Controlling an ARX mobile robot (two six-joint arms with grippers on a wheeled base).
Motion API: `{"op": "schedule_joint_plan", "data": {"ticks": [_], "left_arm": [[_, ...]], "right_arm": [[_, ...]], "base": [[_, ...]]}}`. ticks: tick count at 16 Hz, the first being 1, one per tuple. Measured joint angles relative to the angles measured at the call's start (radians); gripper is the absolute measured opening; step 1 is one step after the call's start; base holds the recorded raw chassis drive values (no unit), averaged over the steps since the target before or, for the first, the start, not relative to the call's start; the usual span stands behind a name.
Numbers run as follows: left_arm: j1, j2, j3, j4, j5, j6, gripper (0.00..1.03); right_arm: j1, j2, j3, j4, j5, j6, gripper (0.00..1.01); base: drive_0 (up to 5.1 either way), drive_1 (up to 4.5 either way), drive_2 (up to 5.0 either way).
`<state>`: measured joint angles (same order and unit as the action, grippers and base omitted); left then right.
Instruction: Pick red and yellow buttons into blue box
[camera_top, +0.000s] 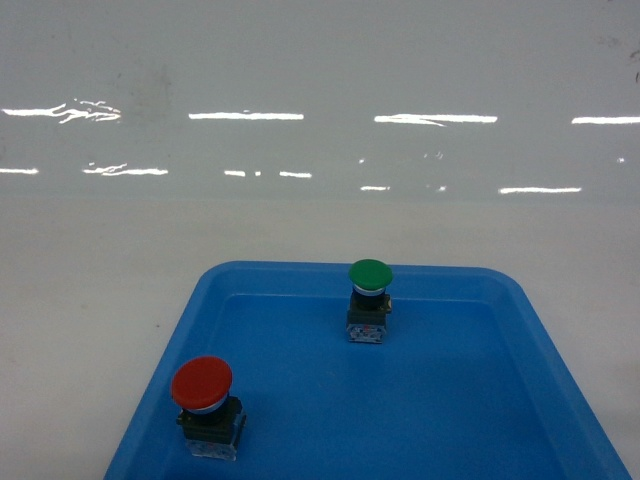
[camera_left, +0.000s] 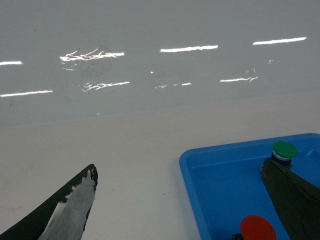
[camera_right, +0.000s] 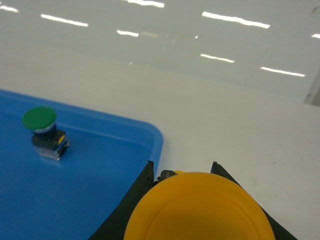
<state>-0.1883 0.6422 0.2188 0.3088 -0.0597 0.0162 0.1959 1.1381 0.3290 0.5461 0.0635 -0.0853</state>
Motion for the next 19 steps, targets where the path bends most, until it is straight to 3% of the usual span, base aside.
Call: {"op": "schedule_joint_plan", "data": {"ticks": [7,8,9,10,12,19], "left_arm": [[0.0,0.0,0.0,0.0,0.0,0.0,0.98],[0.0,0.0,0.0,0.0,0.0,0.0,0.98],[0.0,0.0,0.0,0.0,0.0,0.0,0.98],[0.0,0.0,0.0,0.0,0.0,0.0,0.98],[0.0,0.0,0.0,0.0,0.0,0.0,0.98],[-0.093,0.111,0.047,-0.023,-0.057,-0.001,0.98]], "right_arm": [[-0.046,-0.228,-0.07,-0.087,0.038,0.025,0.29],[-0.055,-0.436,-0.135,-0.215,0.06,0.025,0.28],[-0.045,-0.788,-0.18,-0.44,0.143,0.037,0.28],[-0.067,-0.808,-0.192,-0.433,0.147,0.044,0.28],[-0.068,-0.806,-0.194,-0.433,0.148,0.043,0.28],[-0.068,-0.807,-0.194,-0.43,0.149,0.043,0.28]], "base": [[0.0,0.0,0.0],[0.0,0.0,0.0],[0.0,0.0,0.0],[0.0,0.0,0.0],[0.0,0.0,0.0],[0.0,0.0,0.0]]}}
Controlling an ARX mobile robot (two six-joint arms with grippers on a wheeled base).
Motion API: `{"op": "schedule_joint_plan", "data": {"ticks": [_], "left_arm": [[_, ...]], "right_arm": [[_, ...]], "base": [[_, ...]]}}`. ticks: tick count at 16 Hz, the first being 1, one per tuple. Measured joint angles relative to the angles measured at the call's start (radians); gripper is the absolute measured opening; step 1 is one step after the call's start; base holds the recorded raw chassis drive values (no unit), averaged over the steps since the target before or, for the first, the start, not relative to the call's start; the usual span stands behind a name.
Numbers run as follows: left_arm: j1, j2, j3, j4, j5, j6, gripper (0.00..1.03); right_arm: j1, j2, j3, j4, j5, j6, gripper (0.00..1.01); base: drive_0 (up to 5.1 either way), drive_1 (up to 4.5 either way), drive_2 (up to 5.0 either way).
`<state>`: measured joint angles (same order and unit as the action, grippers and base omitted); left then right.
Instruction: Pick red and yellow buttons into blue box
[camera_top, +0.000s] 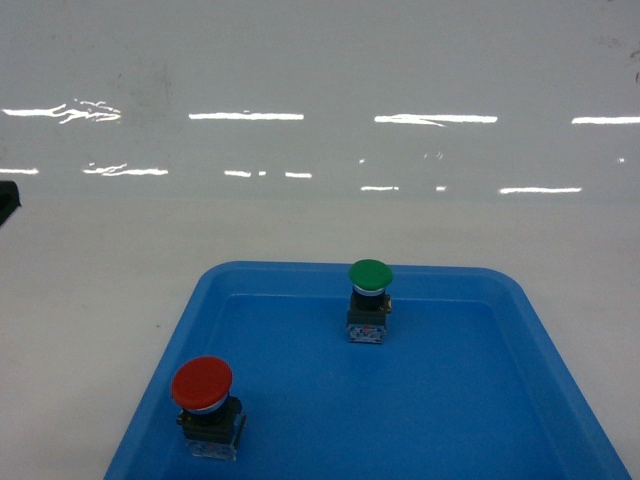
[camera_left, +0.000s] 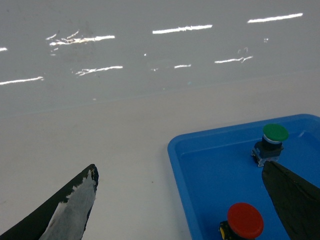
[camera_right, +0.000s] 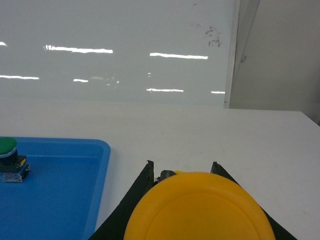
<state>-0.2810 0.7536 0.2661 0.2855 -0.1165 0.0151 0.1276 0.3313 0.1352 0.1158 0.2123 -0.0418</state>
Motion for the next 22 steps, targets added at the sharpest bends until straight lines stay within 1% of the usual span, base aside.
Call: {"op": "schedule_joint_plan", "data": {"ticks": [3,4,8,9,10,11,12,13,15,16,17,19,22], "left_arm": [[-0.029,0.086,0.031,0.01,-0.012,0.001,0.98],[-0.036,0.111,0.037,0.031,-0.014,0.002,0.98],[-0.063,0.263,0.079,0.076,-0.023,0.017,0.98],[-0.084,0.33,0.103,0.067,-0.037,0.031,0.98],[-0.12,0.45,0.15,0.051,-0.036,0.042,0.98],[-0.133,0.493,0.171,0.03,-0.027,0.039,0.98],[-0.159,0.566,0.198,0.031,-0.026,0.039,0.98],[-0.172,0.596,0.206,0.029,-0.035,0.041,0.98],[-0.189,0.641,0.212,0.025,-0.037,0.037,0.98],[-0.208,0.678,0.219,0.01,-0.029,0.024,0.98],[-0.211,0.705,0.223,0.004,-0.01,0.008,0.98],[-0.214,0.748,0.231,0.0,0.004,-0.012,0.98],[-0.211,0.83,0.241,0.034,0.009,-0.019,0.98]], "right_arm": [[0.0,0.0,0.0,0.0,0.0,0.0,0.28],[0.0,0.0,0.0,0.0,0.0,0.0,0.28],[0.0,0.0,0.0,0.0,0.0,0.0,0.28],[0.0,0.0,0.0,0.0,0.0,0.0,0.28],[0.0,0.0,0.0,0.0,0.0,0.0,0.28],[0.0,0.0,0.0,0.0,0.0,0.0,0.28],[0.0,0.0,0.0,0.0,0.0,0.0,0.28],[0.0,0.0,0.0,0.0,0.0,0.0,0.28],[0.0,0.0,0.0,0.0,0.0,0.0,0.28],[0.0,0.0,0.0,0.0,0.0,0.0,0.28],[0.0,0.0,0.0,0.0,0.0,0.0,0.28],[0.0,0.0,0.0,0.0,0.0,0.0,0.28],[0.0,0.0,0.0,0.0,0.0,0.0,0.28]], "base": [[0.0,0.0,0.0],[0.0,0.0,0.0],[0.0,0.0,0.0],[0.0,0.0,0.0],[0.0,0.0,0.0],[0.0,0.0,0.0],[0.0,0.0,0.0],[0.0,0.0,0.0],[0.0,0.0,0.0],[0.0,0.0,0.0],[0.0,0.0,0.0],[0.0,0.0,0.0],[0.0,0.0,0.0]]}}
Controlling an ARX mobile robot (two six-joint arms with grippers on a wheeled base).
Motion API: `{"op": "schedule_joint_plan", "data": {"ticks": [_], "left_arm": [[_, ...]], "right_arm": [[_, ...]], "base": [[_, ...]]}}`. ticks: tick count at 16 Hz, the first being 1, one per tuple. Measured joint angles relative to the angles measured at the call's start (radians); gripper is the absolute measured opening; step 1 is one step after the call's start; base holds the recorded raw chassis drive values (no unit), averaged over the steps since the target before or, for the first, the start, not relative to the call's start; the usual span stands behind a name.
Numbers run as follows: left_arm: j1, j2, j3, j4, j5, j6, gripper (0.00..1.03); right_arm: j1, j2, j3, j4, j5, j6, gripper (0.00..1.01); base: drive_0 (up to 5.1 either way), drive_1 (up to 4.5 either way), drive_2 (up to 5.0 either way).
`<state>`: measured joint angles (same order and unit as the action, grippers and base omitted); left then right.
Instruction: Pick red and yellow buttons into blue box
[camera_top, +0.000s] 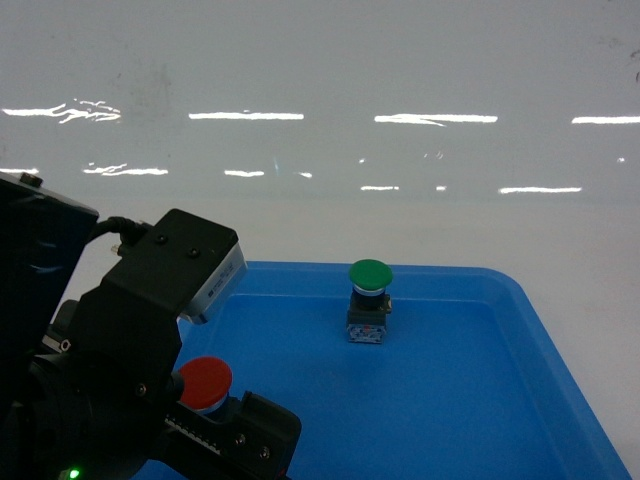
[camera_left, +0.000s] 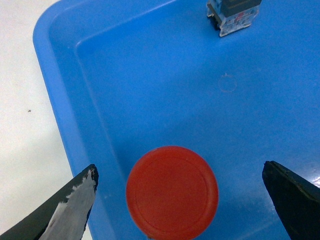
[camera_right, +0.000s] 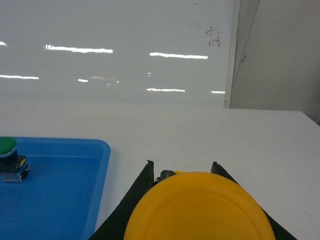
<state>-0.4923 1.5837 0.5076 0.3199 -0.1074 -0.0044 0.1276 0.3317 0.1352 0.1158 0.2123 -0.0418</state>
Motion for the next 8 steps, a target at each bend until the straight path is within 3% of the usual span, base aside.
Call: {"op": "schedule_joint_plan", "data": {"ticks": [8], "left_arm": [[0.034,0.112,0.013,0.061,0.051,-0.042,0.98]], "right_arm": [[0.0,0.0,0.0,0.0,0.0,0.0,0.28]], "base": [[0.0,0.0,0.0]]}}
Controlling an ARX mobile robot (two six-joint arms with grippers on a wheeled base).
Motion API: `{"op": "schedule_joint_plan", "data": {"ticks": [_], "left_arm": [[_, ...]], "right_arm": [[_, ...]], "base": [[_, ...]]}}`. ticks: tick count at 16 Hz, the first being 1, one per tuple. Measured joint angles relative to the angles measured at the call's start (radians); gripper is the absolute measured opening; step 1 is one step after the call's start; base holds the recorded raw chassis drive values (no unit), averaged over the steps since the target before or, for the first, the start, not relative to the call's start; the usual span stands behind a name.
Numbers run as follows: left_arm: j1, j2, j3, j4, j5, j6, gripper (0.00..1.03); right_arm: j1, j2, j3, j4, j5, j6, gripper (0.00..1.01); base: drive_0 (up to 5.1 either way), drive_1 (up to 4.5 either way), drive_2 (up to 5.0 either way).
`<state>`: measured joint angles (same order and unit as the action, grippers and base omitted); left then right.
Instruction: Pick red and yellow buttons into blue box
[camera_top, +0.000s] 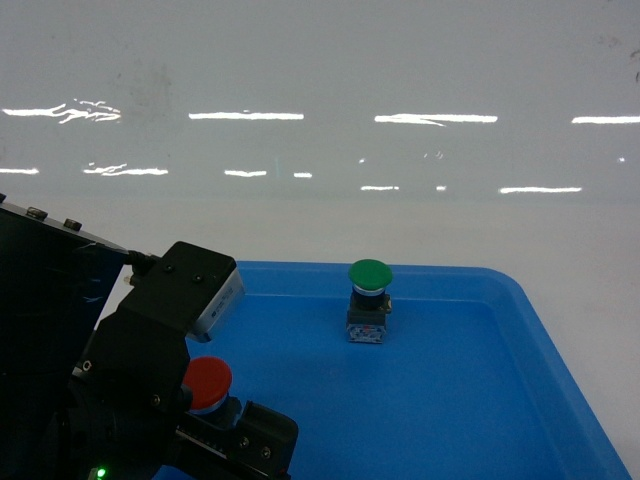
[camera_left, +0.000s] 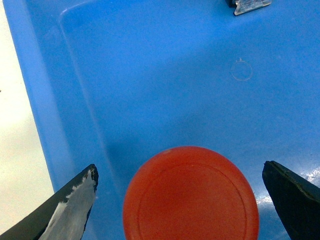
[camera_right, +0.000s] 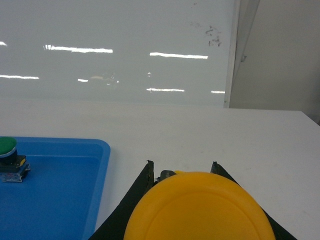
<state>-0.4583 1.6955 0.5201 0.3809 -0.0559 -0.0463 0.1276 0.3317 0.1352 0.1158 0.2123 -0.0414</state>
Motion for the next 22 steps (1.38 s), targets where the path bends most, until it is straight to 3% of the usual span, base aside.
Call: {"op": "schedule_joint_plan", "data": {"ticks": [2,3,7,12,14,17,20,22], "left_arm": [[0.011,0.013,0.0,0.029,0.004,-0.002,0.92],[0.015,0.025,-0.003,0.039,0.004,-0.006,0.77],[0.012,0.049,-0.017,0.1,0.01,-0.026,0.39],[0.031,-0.011,-0.087,0.18,0.002,-0.054,0.37],[0.123,-0.224,-0.122,0.187,0.021,-0.062,0.37],[0.218,-0.459,-0.199,0.161,0.005,-0.053,0.37],[0.298,-0.726,-0.26,0.104,-0.015,-0.086,0.36],[0.31,-0.927,-0.309,0.028,-0.019,-0.084,0.36]], "right_arm": [[0.0,0.0,0.0,0.0,0.0,0.0,0.28],[0.0,0.0,0.0,0.0,0.0,0.0,0.28],[0.0,0.0,0.0,0.0,0.0,0.0,0.28],[0.0,0.0,0.0,0.0,0.0,0.0,0.28],[0.0,0.0,0.0,0.0,0.0,0.0,0.28],[0.0,0.0,0.0,0.0,0.0,0.0,0.28],[0.0,0.0,0.0,0.0,0.0,0.0,0.28],[0.0,0.0,0.0,0.0,0.0,0.0,0.28]], "base": [[0.0,0.0,0.0],[0.0,0.0,0.0],[0.0,0.0,0.0],[0.0,0.0,0.0],[0.0,0.0,0.0],[0.0,0.0,0.0],[0.0,0.0,0.0],[0.0,0.0,0.0]]}}
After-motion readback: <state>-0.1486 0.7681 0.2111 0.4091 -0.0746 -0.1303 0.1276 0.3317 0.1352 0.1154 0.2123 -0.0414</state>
